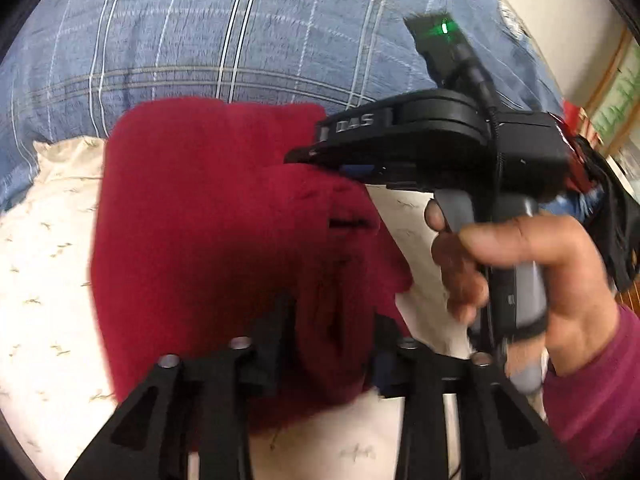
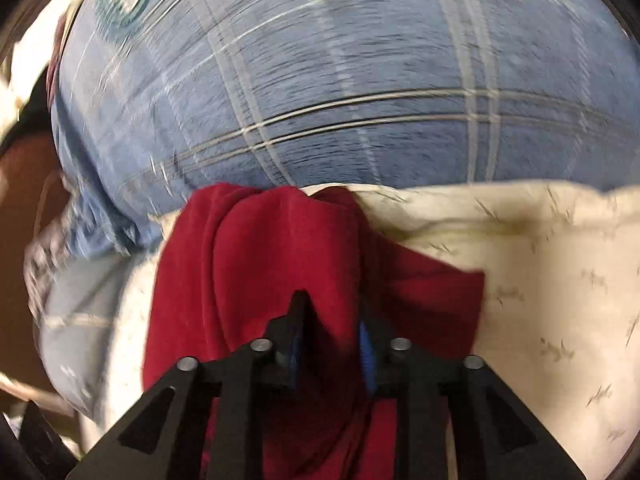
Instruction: Fold small clothes
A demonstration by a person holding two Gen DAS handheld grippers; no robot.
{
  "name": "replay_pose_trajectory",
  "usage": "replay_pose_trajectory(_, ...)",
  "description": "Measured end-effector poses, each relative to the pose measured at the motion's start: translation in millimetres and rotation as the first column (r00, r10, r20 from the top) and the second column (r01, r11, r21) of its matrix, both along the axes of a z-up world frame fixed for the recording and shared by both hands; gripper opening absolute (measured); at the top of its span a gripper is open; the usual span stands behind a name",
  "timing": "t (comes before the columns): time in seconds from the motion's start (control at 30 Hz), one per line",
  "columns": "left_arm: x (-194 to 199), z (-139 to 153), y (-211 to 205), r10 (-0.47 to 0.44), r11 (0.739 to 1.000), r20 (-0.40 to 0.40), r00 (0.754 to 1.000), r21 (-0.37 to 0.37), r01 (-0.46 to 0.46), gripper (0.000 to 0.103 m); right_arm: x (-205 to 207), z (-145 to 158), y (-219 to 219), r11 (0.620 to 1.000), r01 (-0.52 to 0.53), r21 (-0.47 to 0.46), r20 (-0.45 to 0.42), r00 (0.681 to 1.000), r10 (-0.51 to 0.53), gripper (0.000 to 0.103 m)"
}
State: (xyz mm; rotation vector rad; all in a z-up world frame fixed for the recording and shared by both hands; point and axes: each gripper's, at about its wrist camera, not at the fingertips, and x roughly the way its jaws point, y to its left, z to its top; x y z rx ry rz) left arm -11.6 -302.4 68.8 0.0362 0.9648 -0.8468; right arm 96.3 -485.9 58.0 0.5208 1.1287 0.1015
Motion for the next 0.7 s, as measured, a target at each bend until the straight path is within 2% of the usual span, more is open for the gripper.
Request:
replay_pose_trajectory(0.1,-7,17,30,0.012,1.000,0.056,0.998,-0.022,-0.011,0.059,-18,12,-14,0.999,0.019,0.035,0.011,1.000,-0.019,0.038)
replay_pose_trajectory(0.17,-10,26,51,0.037,0.999,0.107,0.994,-0.019,-0.035,0.060,-34,23,-15,0.999,0.009,0.030,0.046,0.999,-0.010,0.052)
replay_pose_trajectory(0.27,-21,31,73,0.112,0.992,0.172,0.979,0.033,-0.120,0.060,-55,35,-9,0.999,-0.027,0.021,0.074,0.997,0.025,0.054)
replay_pose_trajectory(0.4,-19,24,87,0.160,0.986,0.125,0.979,0.033,-0.165,0.060,-82,38,13,0.996,-0.083,0.035,0.078,0.994,0.081,0.058)
replay_pose_trajectory(0.57,-18,12,84,0.175,0.978,0.168,0.970,0.083,-0.191,0.060,-106,28,37,0.992,-0.101,0.070,0.055,0.994,0.097,0.073)
replay_pose_trajectory(0.63,-16,5,78,0.180,0.978,0.151,0.972,0.079,-0.193,0.060,-104,20,41,0.994,-0.091,0.052,0.034,0.995,0.090,0.073)
replay_pose_trajectory(0.7,-17,-1,77,0.173,0.980,0.137,0.975,0.072,-0.184,0.060,-101,11,39,0.998,-0.063,0.030,0.031,0.998,0.062,0.068)
